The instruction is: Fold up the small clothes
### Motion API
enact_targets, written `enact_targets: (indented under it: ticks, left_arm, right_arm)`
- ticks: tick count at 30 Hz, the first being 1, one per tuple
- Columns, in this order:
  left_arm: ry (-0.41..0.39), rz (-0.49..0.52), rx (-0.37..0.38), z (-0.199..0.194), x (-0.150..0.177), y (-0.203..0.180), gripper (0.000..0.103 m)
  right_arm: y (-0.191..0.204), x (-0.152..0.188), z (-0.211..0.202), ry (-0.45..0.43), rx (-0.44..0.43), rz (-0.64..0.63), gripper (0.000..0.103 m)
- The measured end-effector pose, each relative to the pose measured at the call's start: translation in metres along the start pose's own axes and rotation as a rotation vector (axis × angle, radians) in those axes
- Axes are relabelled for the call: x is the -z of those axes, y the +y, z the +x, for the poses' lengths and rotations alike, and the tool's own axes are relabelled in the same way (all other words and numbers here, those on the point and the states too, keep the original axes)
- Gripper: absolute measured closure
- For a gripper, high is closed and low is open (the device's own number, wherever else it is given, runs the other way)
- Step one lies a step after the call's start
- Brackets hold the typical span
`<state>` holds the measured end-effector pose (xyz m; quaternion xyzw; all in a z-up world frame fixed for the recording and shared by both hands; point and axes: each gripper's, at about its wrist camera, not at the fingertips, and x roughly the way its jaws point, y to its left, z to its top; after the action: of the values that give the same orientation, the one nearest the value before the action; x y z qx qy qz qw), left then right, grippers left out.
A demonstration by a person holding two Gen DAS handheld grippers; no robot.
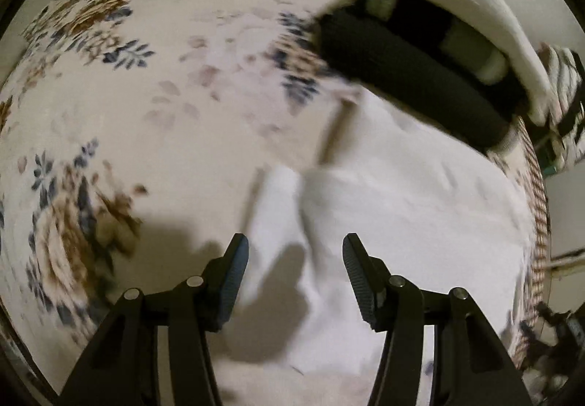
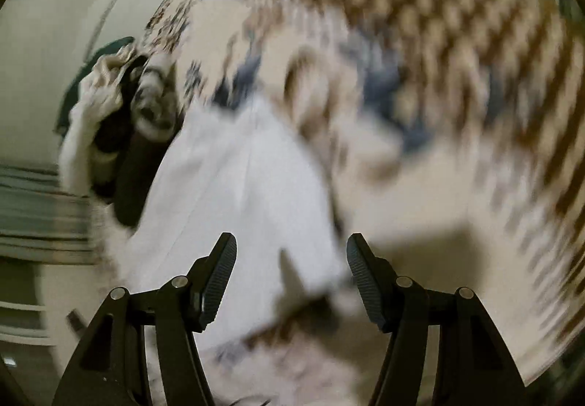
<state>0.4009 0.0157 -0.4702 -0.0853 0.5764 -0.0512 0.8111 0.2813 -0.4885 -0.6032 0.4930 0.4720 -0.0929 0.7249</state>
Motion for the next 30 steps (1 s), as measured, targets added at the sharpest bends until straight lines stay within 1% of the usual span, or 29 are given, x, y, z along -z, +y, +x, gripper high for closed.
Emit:
enact_targets:
  ticks: [2, 3, 5, 6, 8, 11, 15, 19, 21, 25, 26, 28, 29, 30]
  left_arm:
    - [0.013, 0.042, 0.022, 0.004, 0.007, -0.018, 0.052]
    - [0.039, 0.082, 0.040, 0.009, 0.008, -0.026, 0.052]
    - [0.082, 0.088, 0.074, 0.024, 0.010, -0.042, 0.052]
    - [0.092, 0.090, 0.085, 0.029, 0.010, -0.049, 0.052]
    - [0.103, 0.098, 0.090, 0.041, 0.008, -0.058, 0.051]
    - [0.114, 0.114, 0.077, 0.051, 0.007, -0.065, 0.049]
    - [0.126, 0.115, 0.073, 0.059, 0.003, -0.066, 0.048]
    - [0.131, 0.124, 0.064, 0.064, 0.001, -0.070, 0.048]
    - [0.132, 0.135, 0.063, 0.065, 0.002, -0.071, 0.044]
    - [0.133, 0.151, 0.061, 0.066, 0.003, -0.075, 0.042]
    - [0.132, 0.150, 0.063, 0.066, 0.002, -0.075, 0.042]
    - [0.129, 0.146, 0.068, 0.065, 0.003, -0.074, 0.042]
    - [0.129, 0.142, 0.072, 0.065, 0.003, -0.074, 0.042]
    - [0.127, 0.135, 0.078, 0.063, 0.003, -0.074, 0.042]
  right_arm:
    - [-0.013, 0.026, 0.020, 0.024, -0.104, 0.047, 0.038]
    - [-0.017, 0.034, 0.030, 0.020, -0.125, 0.065, 0.038]
    - [-0.025, 0.042, 0.049, -0.003, -0.175, 0.102, 0.038]
    - [-0.027, 0.043, 0.057, -0.025, -0.195, 0.123, 0.038]
    - [-0.026, 0.043, 0.069, -0.092, -0.264, 0.159, 0.038]
    - [-0.020, 0.033, 0.080, -0.146, -0.335, 0.181, 0.037]
    - [-0.008, 0.018, 0.095, -0.195, -0.380, 0.170, 0.037]
    - [-0.001, 0.004, 0.102, -0.248, -0.439, 0.193, 0.037]
    - [-0.004, 0.001, 0.100, -0.279, -0.464, 0.222, 0.037]
    - [-0.008, -0.002, 0.100, -0.343, -0.472, 0.265, 0.037]
    - [-0.005, -0.004, 0.101, -0.354, -0.457, 0.263, 0.039]
    - [0.002, -0.008, 0.102, -0.367, -0.414, 0.251, 0.054]
    - [0.005, -0.010, 0.103, -0.361, -0.385, 0.245, 0.080]
    - [0.010, -0.013, 0.105, -0.350, -0.342, 0.233, 0.090]
